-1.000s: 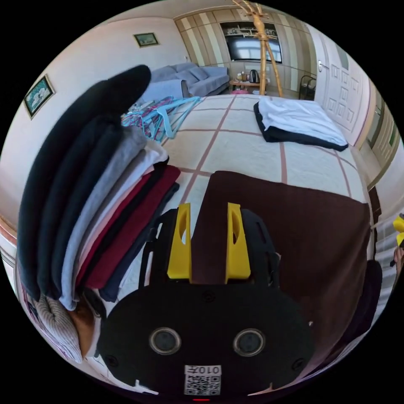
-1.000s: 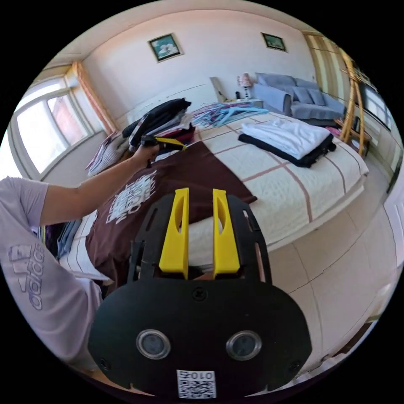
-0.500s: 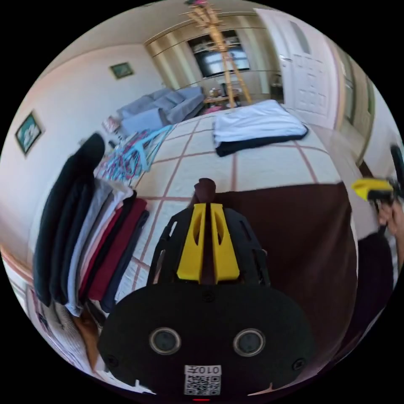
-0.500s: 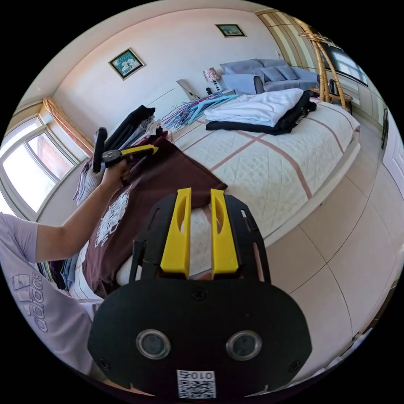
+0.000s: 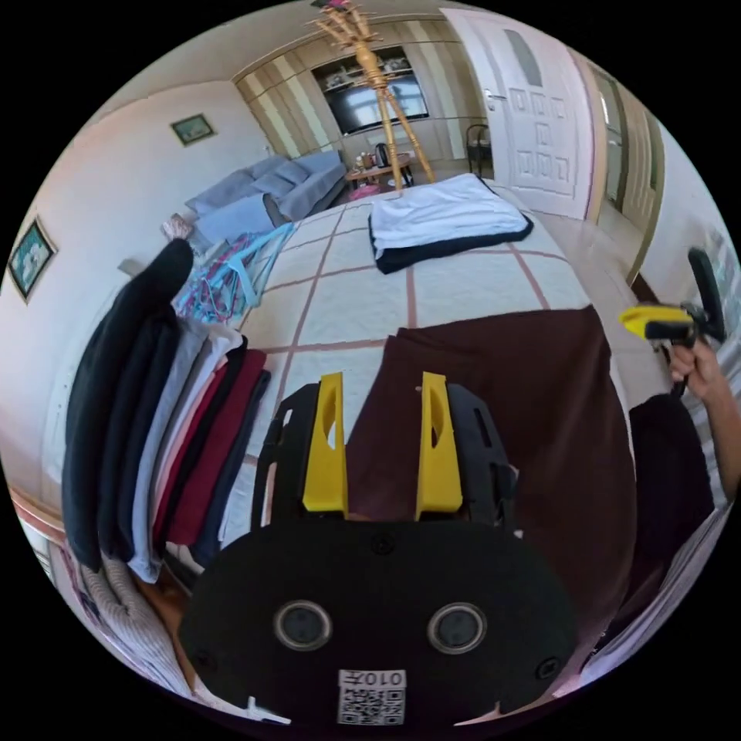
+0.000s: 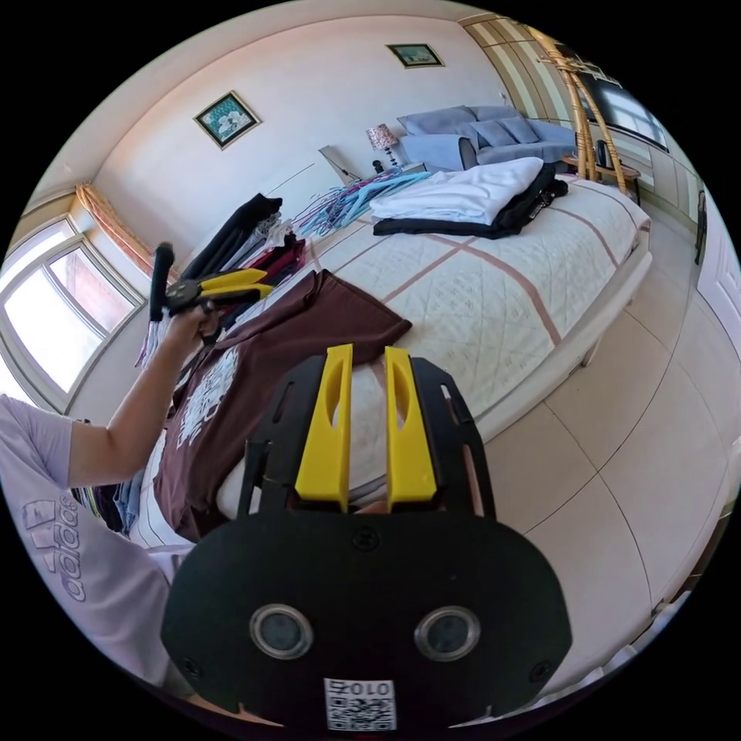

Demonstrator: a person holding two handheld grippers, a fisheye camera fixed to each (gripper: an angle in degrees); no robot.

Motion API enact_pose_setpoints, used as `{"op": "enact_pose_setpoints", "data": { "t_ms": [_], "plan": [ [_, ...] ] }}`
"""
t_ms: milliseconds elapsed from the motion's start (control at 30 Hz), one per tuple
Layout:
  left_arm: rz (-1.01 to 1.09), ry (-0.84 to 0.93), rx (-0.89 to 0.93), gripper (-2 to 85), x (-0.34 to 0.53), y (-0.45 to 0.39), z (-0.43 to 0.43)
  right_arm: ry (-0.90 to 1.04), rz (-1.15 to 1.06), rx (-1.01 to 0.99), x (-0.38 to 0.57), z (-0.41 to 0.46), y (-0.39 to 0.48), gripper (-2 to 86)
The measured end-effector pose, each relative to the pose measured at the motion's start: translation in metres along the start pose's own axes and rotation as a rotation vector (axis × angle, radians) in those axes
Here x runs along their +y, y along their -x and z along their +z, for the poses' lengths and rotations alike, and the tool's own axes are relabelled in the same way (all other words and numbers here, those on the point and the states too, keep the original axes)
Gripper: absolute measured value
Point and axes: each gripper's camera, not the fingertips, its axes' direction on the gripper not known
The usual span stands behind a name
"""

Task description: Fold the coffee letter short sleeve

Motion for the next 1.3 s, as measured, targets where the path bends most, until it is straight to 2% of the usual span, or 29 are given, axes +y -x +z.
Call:
{"op": "enact_pose_setpoints", "data": {
  "t_ms": [67, 200, 367, 467, 633, 767, 867, 933, 1033, 1133, 1233, 1300],
  "plan": [
    [-0.026, 0.020, 0.068, 12.6, -0.007, 0.041, 0.026, 0.000, -0.006, 0.005, -0.002, -0.003, 0.003, 8.0],
    [0.038, 0.063, 0.248, 11.2, -0.019, 0.059, 0.065, 0.011, 0.002, -0.003, -0.009, -0.007, 0.001, 8.0],
    [0.065, 0.119, 0.386, 3.8, -0.018, 0.065, 0.095, 0.012, 0.023, -0.002, -0.028, -0.009, -0.007, 8.6],
    [0.058, 0.037, 0.313, 1.5, -0.013, 0.077, 0.070, 0.024, 0.057, 0.043, -0.045, -0.006, -0.012, 10.3],
    [0.098, 0.031, 0.218, 0.3, -0.021, 0.095, 0.038, 0.024, 0.129, 0.012, -0.072, 0.007, -0.012, 12.3],
    [0.181, 0.022, 0.317, -0.1, -0.031, 0.097, 0.022, 0.043, 0.148, 0.047, -0.090, 0.027, 0.008, 12.0],
    [0.176, 0.035, 0.232, -0.1, -0.032, 0.092, 0.025, 0.045, 0.187, 0.099, -0.099, 0.032, 0.012, 10.9],
    [0.176, 0.028, 0.237, -0.2, -0.030, 0.088, 0.028, 0.028, 0.219, 0.083, -0.102, 0.032, 0.015, 10.6],
    [0.159, 0.022, 0.246, -0.2, -0.026, 0.080, 0.035, 0.032, 0.249, 0.173, -0.109, 0.038, 0.028, 8.6],
    [0.076, 0.043, 0.143, -0.2, -0.026, 0.077, 0.040, 0.042, 0.215, 0.293, -0.114, 0.045, 0.044, 5.7],
    [-0.006, 0.047, -0.045, -0.2, -0.027, 0.080, 0.033, 0.014, 0.148, 0.192, -0.113, 0.027, 0.049, 4.0],
    [-0.035, 0.049, -0.162, -0.2, -0.031, 0.080, 0.028, -0.029, 0.100, 0.237, -0.109, -0.006, 0.050, 3.5]
  ]
}}
